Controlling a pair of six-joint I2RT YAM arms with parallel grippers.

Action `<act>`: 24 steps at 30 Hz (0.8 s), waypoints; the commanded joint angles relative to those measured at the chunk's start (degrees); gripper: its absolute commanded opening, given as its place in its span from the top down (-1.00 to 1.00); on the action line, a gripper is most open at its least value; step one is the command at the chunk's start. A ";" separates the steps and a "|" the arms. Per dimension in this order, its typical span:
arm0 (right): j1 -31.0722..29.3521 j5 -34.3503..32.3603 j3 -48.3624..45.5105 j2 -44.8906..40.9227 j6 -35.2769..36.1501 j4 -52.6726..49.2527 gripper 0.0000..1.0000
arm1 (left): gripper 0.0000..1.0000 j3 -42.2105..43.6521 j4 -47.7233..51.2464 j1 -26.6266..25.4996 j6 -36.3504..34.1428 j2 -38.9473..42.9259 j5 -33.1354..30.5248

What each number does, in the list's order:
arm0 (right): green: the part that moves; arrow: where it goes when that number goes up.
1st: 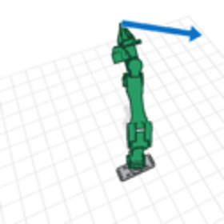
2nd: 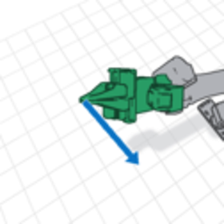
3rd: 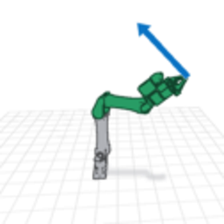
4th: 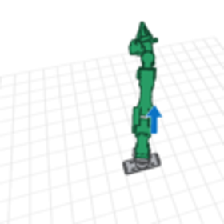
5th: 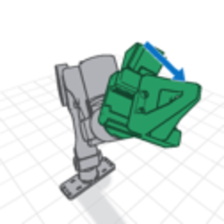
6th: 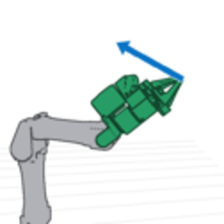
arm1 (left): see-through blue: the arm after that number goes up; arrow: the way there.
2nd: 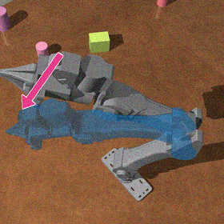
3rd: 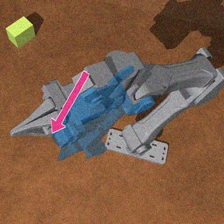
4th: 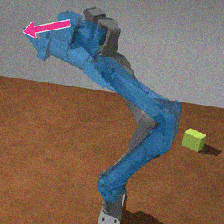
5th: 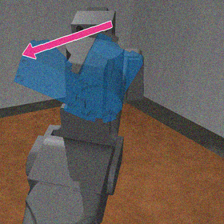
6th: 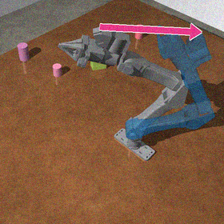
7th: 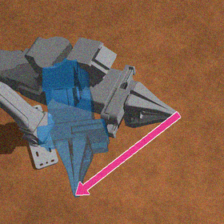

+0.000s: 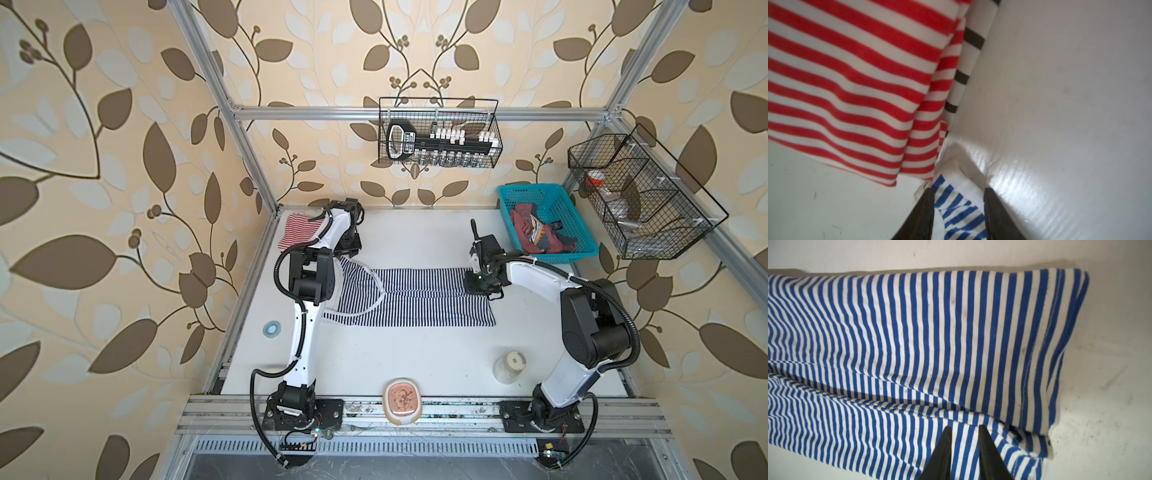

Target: Fold and stack the tank tops

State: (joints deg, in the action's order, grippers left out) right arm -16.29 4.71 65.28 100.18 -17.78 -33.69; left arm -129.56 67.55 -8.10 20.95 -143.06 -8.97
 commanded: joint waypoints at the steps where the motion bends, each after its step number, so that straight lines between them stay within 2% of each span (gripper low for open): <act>1: -0.29 0.21 1.96 0.97 0.11 -0.94 0.52 | 0.18 -1.66 2.21 1.12 0.05 -1.61 0.61; 5: -0.42 0.21 2.06 1.16 0.10 -0.97 0.52 | 0.44 -1.19 2.44 1.51 0.50 -1.91 1.00; 11: -0.63 0.16 2.17 1.23 0.11 -0.95 0.52 | 0.81 3.13 0.09 1.51 1.02 2.48 0.28; 14: -0.67 0.19 1.97 1.24 0.11 -0.87 0.52 | 0.89 5.65 -0.78 1.51 1.71 5.54 -0.25; 18: -0.84 0.35 1.61 1.23 0.14 -0.50 0.52 | 0.91 11.64 -4.11 1.51 3.29 11.77 -0.96; 24: -1.02 0.85 1.13 1.68 0.24 0.02 0.53 | 0.92 26.14 -11.83 1.51 6.52 21.86 -2.97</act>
State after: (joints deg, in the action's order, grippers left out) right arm -16.93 4.78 65.78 100.62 -17.78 -33.56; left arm -106.32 59.24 -7.03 24.60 -128.49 -9.54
